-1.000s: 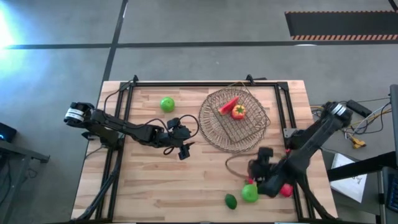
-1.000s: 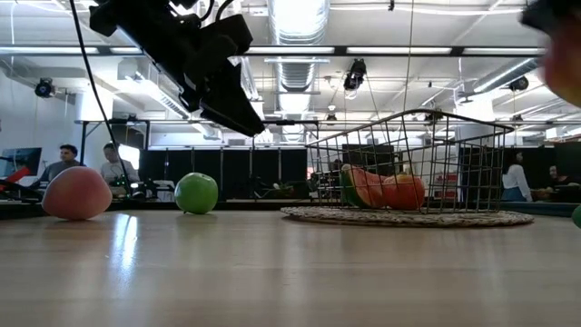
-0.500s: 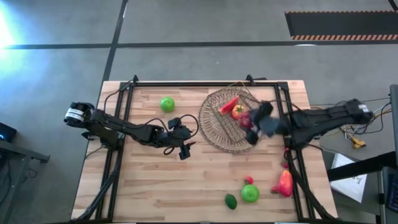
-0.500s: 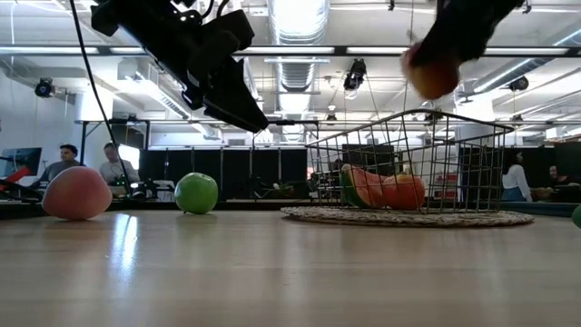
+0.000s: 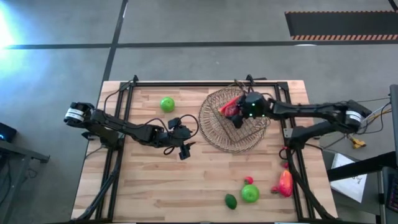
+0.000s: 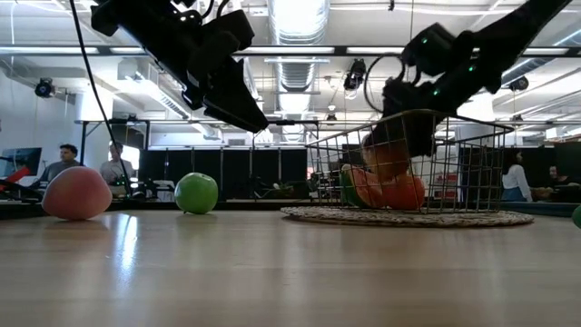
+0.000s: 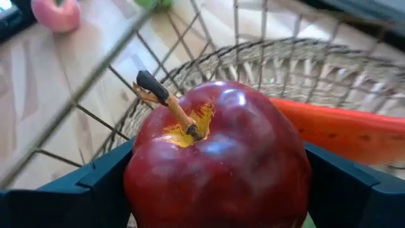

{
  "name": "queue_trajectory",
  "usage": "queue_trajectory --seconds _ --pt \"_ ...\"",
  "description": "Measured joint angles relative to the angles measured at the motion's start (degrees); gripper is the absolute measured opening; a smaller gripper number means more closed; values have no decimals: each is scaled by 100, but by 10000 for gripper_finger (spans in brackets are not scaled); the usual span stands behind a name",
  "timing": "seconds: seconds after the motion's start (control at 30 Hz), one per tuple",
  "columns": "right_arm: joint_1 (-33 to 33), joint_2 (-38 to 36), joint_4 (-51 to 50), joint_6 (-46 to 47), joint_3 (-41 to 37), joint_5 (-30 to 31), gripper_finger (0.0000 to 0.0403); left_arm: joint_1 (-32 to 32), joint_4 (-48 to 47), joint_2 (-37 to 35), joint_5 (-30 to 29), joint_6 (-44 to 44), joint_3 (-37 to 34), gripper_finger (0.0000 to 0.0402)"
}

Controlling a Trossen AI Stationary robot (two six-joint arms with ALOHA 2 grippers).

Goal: Build produce basket
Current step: Put the red apple into the gold mesh basket

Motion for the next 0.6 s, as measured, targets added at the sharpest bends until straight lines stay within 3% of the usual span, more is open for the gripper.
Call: queue_trajectory --seconds 0.27,0.6 --pt "16 1068 217 -329 513 -8 344 0 0 0 0 0 -7 231" --pt "13 1506 867 -481 663 7 368 0 -3 0 0 -2 -9 231"
